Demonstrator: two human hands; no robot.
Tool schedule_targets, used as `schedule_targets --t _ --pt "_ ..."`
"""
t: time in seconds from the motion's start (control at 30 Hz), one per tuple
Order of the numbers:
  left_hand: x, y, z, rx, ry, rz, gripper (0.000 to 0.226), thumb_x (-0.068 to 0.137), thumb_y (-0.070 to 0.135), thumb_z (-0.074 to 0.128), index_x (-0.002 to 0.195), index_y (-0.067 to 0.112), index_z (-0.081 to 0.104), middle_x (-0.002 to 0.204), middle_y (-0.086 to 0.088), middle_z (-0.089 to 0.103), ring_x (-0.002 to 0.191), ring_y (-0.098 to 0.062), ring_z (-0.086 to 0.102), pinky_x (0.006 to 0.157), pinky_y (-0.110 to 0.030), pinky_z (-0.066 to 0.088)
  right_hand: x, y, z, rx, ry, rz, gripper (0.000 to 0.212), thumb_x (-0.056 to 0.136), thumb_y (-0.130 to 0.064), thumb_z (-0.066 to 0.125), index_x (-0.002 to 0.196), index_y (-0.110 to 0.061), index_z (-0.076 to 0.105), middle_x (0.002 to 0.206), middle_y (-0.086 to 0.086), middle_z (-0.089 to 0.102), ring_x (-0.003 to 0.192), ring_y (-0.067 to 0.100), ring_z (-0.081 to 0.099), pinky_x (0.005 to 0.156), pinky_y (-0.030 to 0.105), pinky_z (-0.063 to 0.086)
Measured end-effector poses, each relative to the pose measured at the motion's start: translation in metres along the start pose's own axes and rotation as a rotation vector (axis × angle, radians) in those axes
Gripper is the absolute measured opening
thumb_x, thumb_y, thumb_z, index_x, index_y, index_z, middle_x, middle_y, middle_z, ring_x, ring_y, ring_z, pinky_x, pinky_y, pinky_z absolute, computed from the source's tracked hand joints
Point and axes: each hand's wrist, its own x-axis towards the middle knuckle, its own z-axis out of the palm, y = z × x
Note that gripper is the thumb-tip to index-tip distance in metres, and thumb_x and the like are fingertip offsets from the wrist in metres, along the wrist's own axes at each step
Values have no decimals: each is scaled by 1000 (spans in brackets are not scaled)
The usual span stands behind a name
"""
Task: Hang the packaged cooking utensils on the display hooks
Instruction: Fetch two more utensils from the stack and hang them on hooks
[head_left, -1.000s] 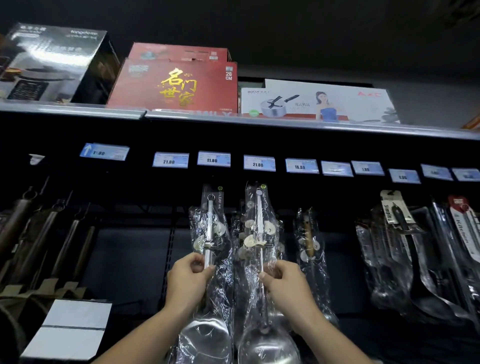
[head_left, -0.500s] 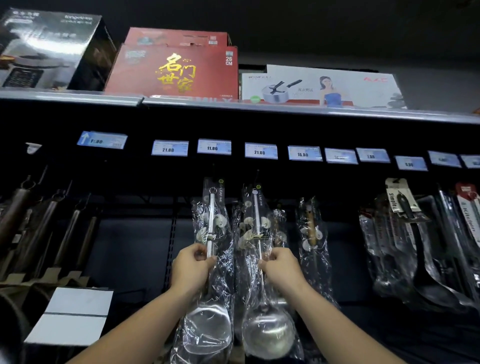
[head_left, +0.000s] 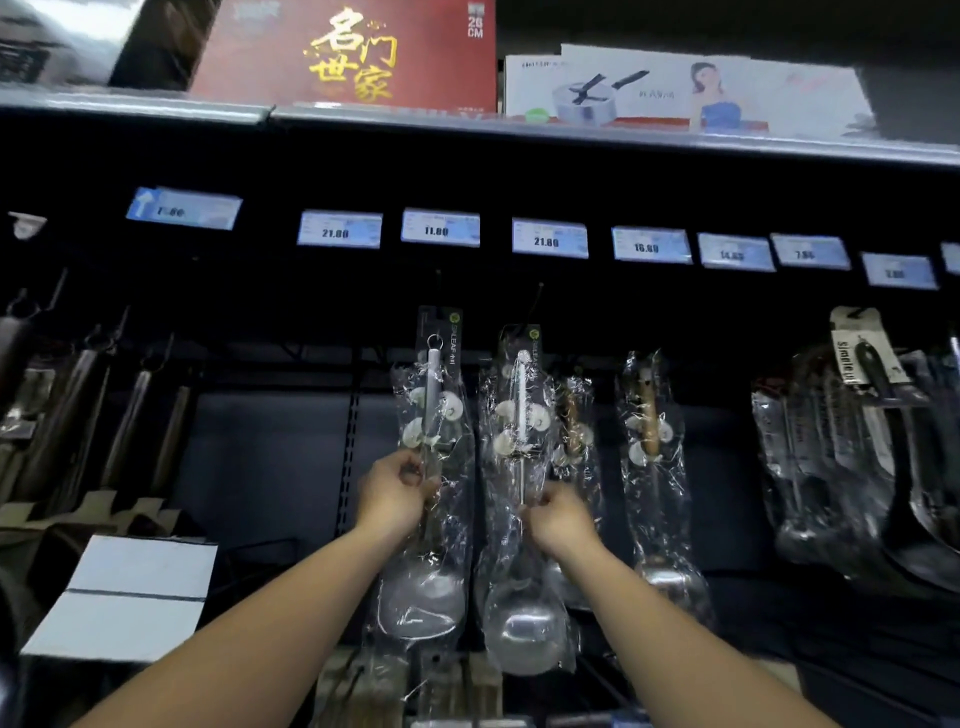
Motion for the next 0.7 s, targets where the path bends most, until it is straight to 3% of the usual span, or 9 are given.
schedule_targets --t 0.13,0.27,0.4,0.6,0.7 --pt "7 -5 11 3 10 3 15 87 18 76 89 20 62 74 0 62 69 -15 58 55 -24 38 7 5 6 19 12 -1 40 98 -13 60 136 -7 51 91 6 66 44 6 42 40 23 37" --pt "8 -7 17 2 0 22 14 88 18 75 89 18 61 73 -1 61 70 -17 58 59 -24 41 10 9 8 24 24 -9 32 97 -15 62 128 -6 57 94 6 67 45 6 44 39 21 36" --pt "0 -13 19 3 -11 1 13 88 15 74 91 10 63 72 -1 58 69 -17 56 61 -23 41 6 10 6 45 44 -24 40 95 -21 66 131 -6 56 108 9 69 51 6 50 42 19 36" --pt "-7 -20 18 -25 -15 -18 14 86 18 77 91 12 65 73 -4 65 69 -17 61 73 -30 50 -1 12 2 68 25 -53 30 94 -20 67 119 -4 62 85 2 65 53 8 47 48 22 36" --pt "-13 -22 16 -33 -19 -29 14 86 20 78 88 15 64 77 -4 69 71 -19 65 71 -30 51 -6 11 1 100 19 -55 27 94 -19 68 116 -5 63 81 1 64 51 9 47 46 23 38"
